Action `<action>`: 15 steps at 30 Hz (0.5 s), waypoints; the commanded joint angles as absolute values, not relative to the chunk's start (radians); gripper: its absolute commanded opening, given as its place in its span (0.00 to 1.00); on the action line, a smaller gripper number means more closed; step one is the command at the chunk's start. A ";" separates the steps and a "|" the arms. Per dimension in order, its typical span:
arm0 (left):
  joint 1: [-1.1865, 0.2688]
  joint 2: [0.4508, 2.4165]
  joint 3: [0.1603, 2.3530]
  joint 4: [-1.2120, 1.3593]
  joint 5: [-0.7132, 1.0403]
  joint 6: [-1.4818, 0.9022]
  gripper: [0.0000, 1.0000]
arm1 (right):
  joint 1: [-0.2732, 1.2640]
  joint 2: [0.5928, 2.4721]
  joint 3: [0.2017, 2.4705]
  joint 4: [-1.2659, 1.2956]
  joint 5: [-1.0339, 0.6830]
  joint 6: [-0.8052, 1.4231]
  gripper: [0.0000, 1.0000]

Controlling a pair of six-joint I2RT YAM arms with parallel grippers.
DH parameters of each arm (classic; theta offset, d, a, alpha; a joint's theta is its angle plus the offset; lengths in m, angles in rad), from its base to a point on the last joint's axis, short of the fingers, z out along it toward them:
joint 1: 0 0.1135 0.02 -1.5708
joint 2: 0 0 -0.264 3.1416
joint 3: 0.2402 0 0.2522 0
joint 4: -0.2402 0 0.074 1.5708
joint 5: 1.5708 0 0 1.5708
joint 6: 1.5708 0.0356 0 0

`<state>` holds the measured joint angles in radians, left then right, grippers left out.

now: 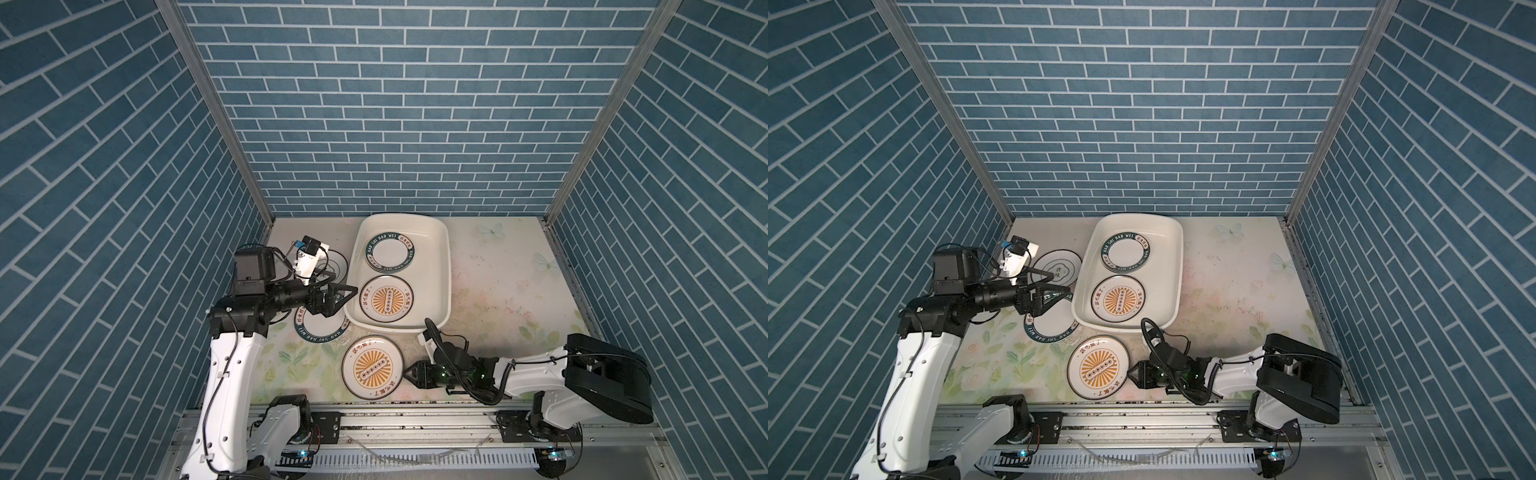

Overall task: Place the plates into the plastic bin on the countertop
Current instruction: 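Move the open right gripper down to the second orange sunburst plate's rim, then close the right gripper on the sunburst plate's rim and tilt it up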

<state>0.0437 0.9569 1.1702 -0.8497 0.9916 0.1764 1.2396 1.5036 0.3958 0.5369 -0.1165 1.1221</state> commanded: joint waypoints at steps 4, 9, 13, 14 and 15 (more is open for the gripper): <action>0.029 0.943 1.190 -0.829 1.014 0.162 1.00 | 1.251 1.603 0.433 0.698 -0.111 1.191 0.39; 0.026 0.940 1.188 -0.824 1.021 0.155 0.99 | 1.252 1.650 0.422 0.765 -0.094 1.220 0.36; 0.026 0.936 1.184 -0.819 1.025 0.150 0.99 | 1.258 1.654 0.424 0.728 -0.045 1.240 0.32; 0.027 0.935 1.183 -0.819 1.027 0.148 0.99 | 1.260 1.654 0.423 0.729 -0.038 1.241 0.32; 0.026 0.935 1.184 -0.818 1.026 0.147 1.00 | 1.263 1.654 0.423 0.729 -0.031 1.242 0.31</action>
